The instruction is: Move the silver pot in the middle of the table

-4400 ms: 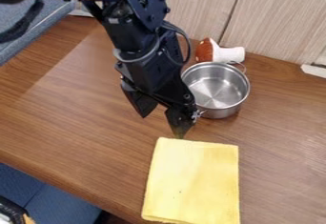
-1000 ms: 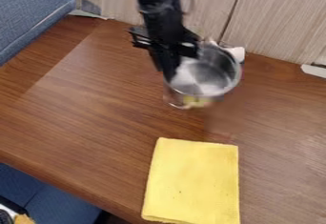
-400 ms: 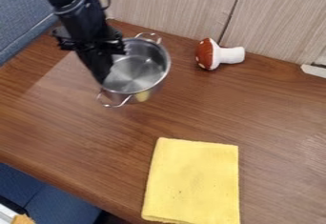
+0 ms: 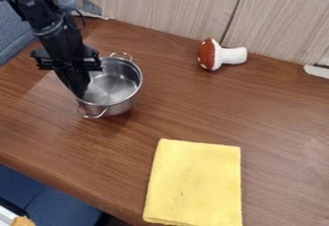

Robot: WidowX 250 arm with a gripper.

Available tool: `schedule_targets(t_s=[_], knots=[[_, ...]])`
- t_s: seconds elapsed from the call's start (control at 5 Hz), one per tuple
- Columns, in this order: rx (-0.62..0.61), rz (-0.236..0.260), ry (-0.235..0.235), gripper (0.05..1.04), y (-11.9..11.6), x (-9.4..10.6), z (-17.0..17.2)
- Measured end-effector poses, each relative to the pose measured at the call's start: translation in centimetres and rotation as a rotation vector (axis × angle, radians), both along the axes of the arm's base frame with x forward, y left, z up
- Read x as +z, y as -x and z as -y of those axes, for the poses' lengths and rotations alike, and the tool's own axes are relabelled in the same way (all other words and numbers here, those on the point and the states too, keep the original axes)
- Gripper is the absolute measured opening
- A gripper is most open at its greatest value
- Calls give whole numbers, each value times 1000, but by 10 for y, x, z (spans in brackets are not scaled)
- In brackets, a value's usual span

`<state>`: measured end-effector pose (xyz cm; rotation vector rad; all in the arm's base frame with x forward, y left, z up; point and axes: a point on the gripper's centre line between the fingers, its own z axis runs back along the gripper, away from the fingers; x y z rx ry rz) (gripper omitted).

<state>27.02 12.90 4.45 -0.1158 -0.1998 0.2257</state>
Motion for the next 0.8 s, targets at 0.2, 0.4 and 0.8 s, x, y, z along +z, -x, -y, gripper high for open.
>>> schedule_targets(t_s=[0.2, 0.4, 0.8], knots=[[-1, -18, 7, 69, -1, -12, 1], [-23, -49, 0, 69, -5, -19, 7], [-18, -68, 40, 251, 0, -19, 14]])
